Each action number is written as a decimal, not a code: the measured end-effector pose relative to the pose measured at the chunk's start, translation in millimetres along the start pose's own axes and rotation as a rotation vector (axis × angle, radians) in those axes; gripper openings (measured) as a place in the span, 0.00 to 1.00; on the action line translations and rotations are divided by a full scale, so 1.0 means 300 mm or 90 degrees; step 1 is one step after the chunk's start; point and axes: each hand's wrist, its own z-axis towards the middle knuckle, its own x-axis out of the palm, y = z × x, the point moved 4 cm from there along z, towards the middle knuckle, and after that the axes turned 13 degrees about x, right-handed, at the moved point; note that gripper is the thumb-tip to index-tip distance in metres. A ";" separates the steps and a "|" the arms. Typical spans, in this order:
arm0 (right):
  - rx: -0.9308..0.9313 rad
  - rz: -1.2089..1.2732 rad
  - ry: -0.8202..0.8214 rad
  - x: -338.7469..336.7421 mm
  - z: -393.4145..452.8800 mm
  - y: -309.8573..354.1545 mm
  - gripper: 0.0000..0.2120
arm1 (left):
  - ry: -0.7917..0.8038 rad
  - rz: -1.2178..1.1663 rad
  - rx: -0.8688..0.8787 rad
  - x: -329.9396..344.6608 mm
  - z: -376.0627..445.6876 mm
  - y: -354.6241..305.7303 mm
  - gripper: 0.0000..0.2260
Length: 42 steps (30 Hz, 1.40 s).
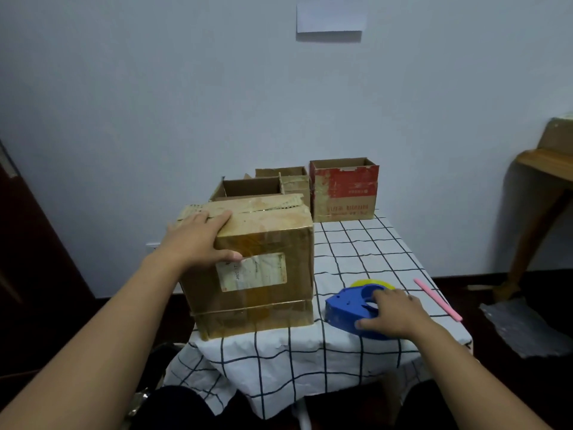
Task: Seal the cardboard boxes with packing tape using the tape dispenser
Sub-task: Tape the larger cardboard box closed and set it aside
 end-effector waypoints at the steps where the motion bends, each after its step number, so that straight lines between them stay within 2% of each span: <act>1: -0.003 -0.027 0.034 0.027 -0.002 -0.011 0.32 | -0.008 0.002 -0.001 -0.001 -0.001 -0.003 0.45; 4: -0.021 -0.039 0.046 0.064 -0.009 -0.018 0.31 | -0.012 0.020 -0.002 -0.013 -0.009 -0.005 0.41; 10: -0.044 -0.014 0.009 0.060 -0.014 -0.020 0.19 | -0.086 0.059 -0.007 -0.107 -0.033 0.006 0.40; 13: -0.038 0.032 0.003 0.044 -0.016 -0.026 0.21 | -0.136 0.102 -0.007 -0.159 -0.034 -0.016 0.39; 18: -0.035 0.095 -0.033 -0.015 -0.023 -0.056 0.18 | -0.119 0.110 -0.004 -0.125 -0.017 -0.087 0.38; 23: -0.064 0.128 -0.087 -0.184 -0.054 -0.098 0.15 | -0.101 0.098 -0.047 -0.080 0.009 -0.079 0.38; 27: -0.109 0.124 -0.136 -0.372 -0.110 -0.087 0.16 | -0.106 0.106 -0.040 -0.068 0.035 -0.100 0.38; 34: -0.264 0.155 -0.233 -0.701 -0.226 0.054 0.16 | -0.104 0.046 0.004 -0.053 0.079 -0.184 0.39; 38: -0.325 0.308 -0.151 -0.798 -0.221 0.189 0.15 | -0.062 0.033 0.024 0.004 0.083 -0.198 0.39; 42: -0.364 0.473 -0.036 -0.839 -0.164 0.329 0.19 | -0.066 0.011 0.025 0.017 0.090 -0.189 0.45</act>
